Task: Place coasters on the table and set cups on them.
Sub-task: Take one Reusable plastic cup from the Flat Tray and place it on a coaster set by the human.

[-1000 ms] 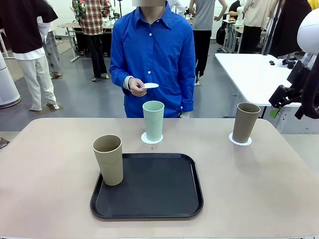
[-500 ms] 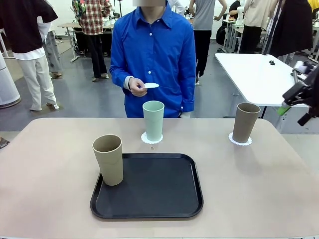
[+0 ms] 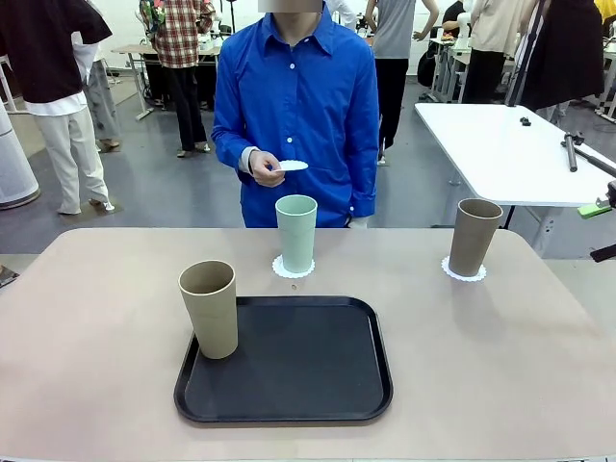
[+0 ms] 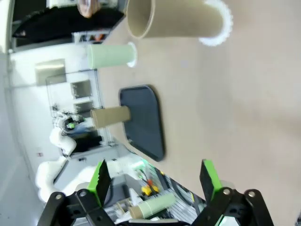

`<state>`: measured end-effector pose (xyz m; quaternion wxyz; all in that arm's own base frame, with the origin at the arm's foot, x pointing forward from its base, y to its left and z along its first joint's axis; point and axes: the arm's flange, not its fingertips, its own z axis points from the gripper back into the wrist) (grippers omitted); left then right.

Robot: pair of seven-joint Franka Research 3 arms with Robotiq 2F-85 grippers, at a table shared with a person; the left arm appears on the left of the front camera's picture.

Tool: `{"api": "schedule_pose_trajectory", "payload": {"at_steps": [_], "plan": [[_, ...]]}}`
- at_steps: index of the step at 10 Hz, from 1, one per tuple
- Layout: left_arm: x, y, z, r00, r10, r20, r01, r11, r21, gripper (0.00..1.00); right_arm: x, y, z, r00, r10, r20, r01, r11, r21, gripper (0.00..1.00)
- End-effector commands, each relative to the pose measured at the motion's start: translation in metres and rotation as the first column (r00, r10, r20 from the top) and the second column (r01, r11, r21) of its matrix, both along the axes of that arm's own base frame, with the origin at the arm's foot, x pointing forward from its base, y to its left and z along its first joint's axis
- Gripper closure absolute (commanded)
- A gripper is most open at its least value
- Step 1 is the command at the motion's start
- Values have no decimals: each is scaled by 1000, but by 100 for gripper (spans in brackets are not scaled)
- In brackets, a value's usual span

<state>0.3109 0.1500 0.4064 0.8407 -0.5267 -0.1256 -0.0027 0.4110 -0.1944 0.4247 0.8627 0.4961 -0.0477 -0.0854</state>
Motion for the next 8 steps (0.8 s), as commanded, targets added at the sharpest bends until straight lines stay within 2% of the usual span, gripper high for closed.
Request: {"api": "schedule_pose_trajectory", "payload": {"at_steps": [1, 3, 4, 6, 8], "plan": [[-1, 1, 1, 1000, 2, 14, -2, 1000, -16, 0, 2, -6, -27, 995, -36, 94, 21, 987, 160, 0], [-1, 1, 1, 1000, 2, 14, -2, 1000, -16, 0, 8, -11, -42, 996, 12, 83, -31, 974, 226, 0], [-1, 1, 1, 1000, 2, 14, -2, 1000, -16, 0, 12, -11, -46, 994, 30, 102, -55, 968, 244, 0], [-1, 1, 1, 1000, 2, 14, -2, 1000, -16, 0, 17, -15, -53, 989, 76, 130, -107, 963, 247, 0], [-1, 1, 1, 1000, 2, 14, -2, 1000, -16, 0, 22, -15, -54, 988, 75, 136, -106, 966, 235, 0]]}}
